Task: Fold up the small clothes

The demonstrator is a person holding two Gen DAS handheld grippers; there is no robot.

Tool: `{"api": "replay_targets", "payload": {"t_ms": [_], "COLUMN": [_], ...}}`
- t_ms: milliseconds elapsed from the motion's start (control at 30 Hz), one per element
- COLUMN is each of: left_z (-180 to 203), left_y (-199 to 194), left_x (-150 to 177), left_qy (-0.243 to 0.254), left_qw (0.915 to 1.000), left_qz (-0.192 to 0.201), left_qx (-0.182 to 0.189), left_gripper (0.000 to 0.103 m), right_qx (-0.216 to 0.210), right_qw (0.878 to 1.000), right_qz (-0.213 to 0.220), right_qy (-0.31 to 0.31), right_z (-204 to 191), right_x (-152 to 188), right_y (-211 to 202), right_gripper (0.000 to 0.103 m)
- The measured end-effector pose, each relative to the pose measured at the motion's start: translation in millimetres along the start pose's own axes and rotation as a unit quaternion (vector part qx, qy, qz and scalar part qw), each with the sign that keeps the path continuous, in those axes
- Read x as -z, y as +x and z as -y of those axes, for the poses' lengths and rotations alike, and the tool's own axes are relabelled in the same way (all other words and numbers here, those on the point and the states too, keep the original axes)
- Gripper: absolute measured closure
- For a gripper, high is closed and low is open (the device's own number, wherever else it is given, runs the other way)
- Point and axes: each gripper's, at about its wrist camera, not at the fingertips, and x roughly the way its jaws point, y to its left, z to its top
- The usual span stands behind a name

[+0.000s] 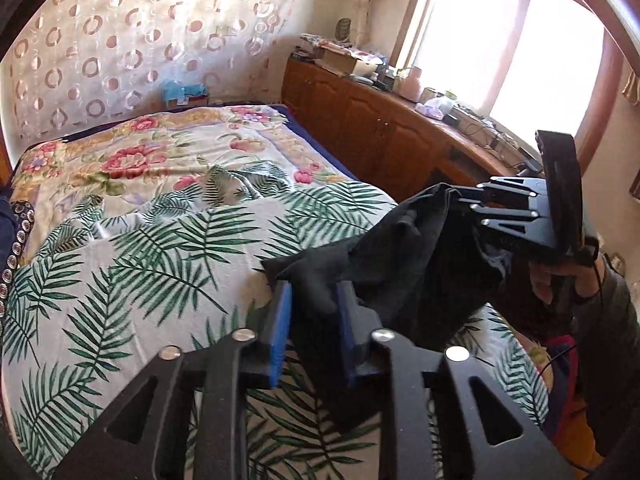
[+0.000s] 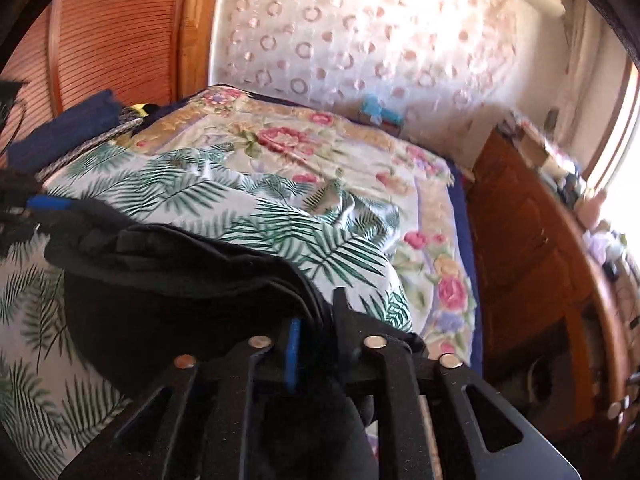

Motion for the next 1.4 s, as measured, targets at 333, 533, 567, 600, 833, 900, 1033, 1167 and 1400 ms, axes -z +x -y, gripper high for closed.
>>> {"api": "replay_targets", "payload": {"t_ms": [333, 533, 567, 600, 833, 900, 1033, 1167, 1400], "left_z": [-10, -13, -13, -14, -9, -9, -11, -13, -14], "left_y": [25, 54, 58, 62, 71, 70, 69, 71, 83], "left_x": [-1, 2, 4, 5, 14, 14, 12, 1, -15], "left_qy": [0.011, 0.012, 0.013, 0.013, 0.029, 0.029, 0.022, 0.021, 0.025], "left_qw": [0.9997, 0.9984, 0.9980, 0.9976, 0.9962, 0.9962, 0.9961, 0.9966, 0.9969], "left_qz": [-0.021, -0.055, -0.061, -0.068, -0.079, -0.079, -0.083, -0.077, -0.071], "left_qx": [0.007, -0.001, -0.004, -0.007, -0.021, -0.020, -0.018, -0.024, -0.025], "left_gripper": [0.037, 0.037, 0.037, 0.037, 0.037, 0.037, 0.037, 0.037, 0.037], "right_qx": [0.015, 0.010, 0.006, 0.004, 0.032, 0.076, 0.054, 0.018, -0.010], "right_qw": [0.998, 0.999, 0.999, 0.999, 0.997, 0.994, 0.995, 0.995, 0.990], "right_qz": [0.020, 0.007, 0.001, -0.006, -0.001, 0.007, 0.015, 0.013, -0.035], "right_qy": [0.058, 0.047, 0.045, 0.047, 0.072, 0.075, 0.086, 0.098, 0.134], "right_z": [31, 16, 15, 16, 60, 71, 78, 62, 49], "right_x": [-30, -17, -17, -17, -43, -50, -50, -24, 39], "right_y": [-5, 1, 5, 7, 3, 2, -10, -22, -8], "right_gripper": [0.048, 0.046, 0.046, 0.046, 0.046, 0.046, 0.046, 0.045, 0.031]}}
